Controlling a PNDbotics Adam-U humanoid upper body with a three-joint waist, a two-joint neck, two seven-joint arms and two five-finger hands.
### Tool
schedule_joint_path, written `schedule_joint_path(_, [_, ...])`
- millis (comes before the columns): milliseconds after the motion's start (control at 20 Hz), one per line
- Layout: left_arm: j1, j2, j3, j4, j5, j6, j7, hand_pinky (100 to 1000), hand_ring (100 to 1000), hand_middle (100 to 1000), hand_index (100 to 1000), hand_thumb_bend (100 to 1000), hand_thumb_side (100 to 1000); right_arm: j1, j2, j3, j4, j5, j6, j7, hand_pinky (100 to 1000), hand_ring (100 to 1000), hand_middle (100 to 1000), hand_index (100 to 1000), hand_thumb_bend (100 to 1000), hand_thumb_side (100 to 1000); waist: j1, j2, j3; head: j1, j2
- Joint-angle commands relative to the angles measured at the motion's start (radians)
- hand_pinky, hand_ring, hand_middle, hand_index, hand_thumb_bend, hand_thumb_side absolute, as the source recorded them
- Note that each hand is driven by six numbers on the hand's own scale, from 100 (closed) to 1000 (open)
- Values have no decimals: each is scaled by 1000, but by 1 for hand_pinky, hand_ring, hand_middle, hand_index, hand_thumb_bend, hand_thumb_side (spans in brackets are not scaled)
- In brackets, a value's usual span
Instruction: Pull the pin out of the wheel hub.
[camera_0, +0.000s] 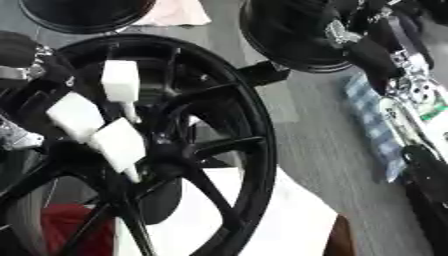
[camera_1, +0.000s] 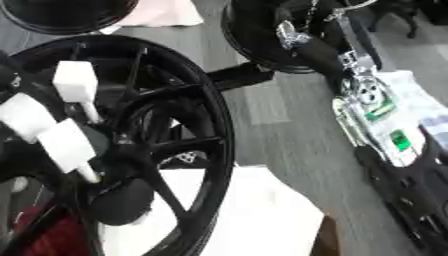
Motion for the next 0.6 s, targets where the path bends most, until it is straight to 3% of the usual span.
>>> schedule_joint_path(50, [-22, 27, 9, -19, 19, -131, -141, 795, 592, 439, 628, 164, 241, -8, -31, -10, -7, 4, 0, -4, 721, 664, 560, 627, 178, 242, 5, -29, 0, 2, -7])
schedule_joint_path(350, [-25, 27, 26, -24, 49, -104, -141, 752, 539, 368, 530, 100, 232, -7, -30, -11, -5, 4, -1, -6, 721, 665, 560, 627, 180, 240, 6, -30, 0, 1, -6])
schedule_joint_path(600, [-28, 29, 51, -21, 72, -74, -141, 722, 508, 326, 461, 101, 170, -7, -31, -12, -4, 6, -1, -6, 722, 665, 560, 627, 182, 238, 8, -33, 2, 2, -7])
